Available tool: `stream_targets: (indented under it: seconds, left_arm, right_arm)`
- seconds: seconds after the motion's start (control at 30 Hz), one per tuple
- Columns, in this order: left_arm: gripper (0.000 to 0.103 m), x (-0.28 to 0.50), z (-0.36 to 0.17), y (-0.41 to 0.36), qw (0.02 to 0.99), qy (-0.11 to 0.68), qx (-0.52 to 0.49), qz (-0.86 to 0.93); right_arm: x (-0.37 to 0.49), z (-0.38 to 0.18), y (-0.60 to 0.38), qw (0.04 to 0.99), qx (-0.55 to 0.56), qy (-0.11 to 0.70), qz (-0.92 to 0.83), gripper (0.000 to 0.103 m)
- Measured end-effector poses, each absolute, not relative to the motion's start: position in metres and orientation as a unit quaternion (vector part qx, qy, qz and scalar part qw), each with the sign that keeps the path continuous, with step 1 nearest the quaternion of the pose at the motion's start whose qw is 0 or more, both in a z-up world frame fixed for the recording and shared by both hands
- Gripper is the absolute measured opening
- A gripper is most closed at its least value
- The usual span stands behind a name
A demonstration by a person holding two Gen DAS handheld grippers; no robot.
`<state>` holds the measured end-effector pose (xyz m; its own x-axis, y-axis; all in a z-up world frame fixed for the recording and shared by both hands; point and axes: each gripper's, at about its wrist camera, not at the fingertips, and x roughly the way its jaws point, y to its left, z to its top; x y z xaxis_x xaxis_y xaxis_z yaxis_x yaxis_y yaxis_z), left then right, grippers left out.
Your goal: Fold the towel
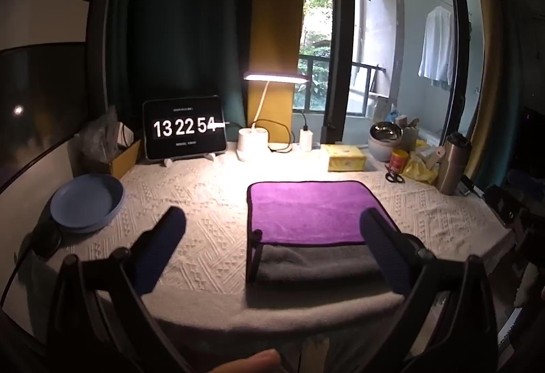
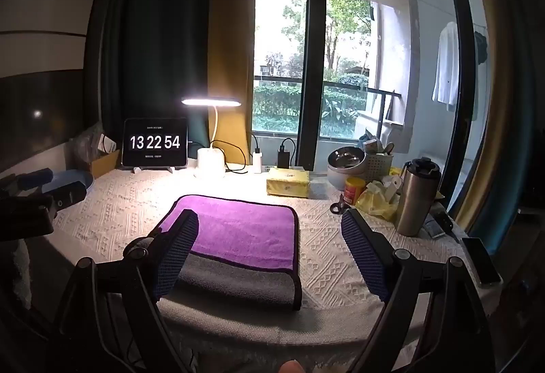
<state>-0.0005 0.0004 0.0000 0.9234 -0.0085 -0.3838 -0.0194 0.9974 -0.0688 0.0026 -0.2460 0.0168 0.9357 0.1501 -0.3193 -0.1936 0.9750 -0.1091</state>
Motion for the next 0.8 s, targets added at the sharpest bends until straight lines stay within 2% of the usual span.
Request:
stream_targets:
  seconds: [0.8]
  left_arm:
    - [0.103,-0.0093,-0.0016,0.0053,0.980,0.191,-0.050,-0.001]
  right_arm:
    - [0.0014,0.0133,-0.2430,0.980,-0.068,0.157,0.097,0.088]
